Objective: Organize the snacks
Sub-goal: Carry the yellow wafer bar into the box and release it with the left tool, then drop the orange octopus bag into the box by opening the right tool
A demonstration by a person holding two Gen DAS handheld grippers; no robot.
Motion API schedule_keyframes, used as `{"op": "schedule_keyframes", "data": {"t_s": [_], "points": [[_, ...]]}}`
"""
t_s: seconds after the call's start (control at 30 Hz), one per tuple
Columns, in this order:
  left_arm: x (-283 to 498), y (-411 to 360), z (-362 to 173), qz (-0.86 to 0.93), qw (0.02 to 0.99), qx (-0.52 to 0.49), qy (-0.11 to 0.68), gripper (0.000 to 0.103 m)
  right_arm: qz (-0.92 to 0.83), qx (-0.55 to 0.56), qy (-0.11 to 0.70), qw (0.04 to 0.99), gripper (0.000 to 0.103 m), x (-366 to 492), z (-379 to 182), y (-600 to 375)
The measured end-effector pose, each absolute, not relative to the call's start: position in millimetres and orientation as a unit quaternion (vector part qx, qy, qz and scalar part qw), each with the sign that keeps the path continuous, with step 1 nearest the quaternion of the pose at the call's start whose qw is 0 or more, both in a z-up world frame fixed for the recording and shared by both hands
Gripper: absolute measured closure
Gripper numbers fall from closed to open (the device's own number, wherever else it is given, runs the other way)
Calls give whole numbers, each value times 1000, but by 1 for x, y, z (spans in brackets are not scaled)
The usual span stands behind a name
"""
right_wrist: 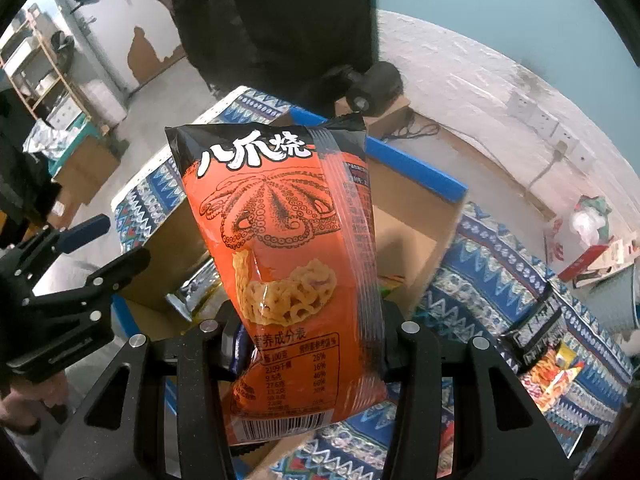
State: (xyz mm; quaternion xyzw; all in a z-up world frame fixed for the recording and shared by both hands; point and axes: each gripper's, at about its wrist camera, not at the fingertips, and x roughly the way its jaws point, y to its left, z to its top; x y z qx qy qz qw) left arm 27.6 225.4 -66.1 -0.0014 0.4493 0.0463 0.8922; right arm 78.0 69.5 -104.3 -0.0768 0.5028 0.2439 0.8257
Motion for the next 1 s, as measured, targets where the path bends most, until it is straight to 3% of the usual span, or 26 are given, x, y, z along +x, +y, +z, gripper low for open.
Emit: {"op": "schedule_keyframes", "data": {"t_s": [0.4,0.53,1.0], "points": [[21,235,-60,50,894,-15,445,31,252,-81,514,816,55,84,-118,88],[19,232,-58,41,896,-19,442,30,256,-66,514,816,40,83,-115,90],[18,199,-54,15,896,10,444,29,231,-88,489,837,30,65,-89,54]]}}
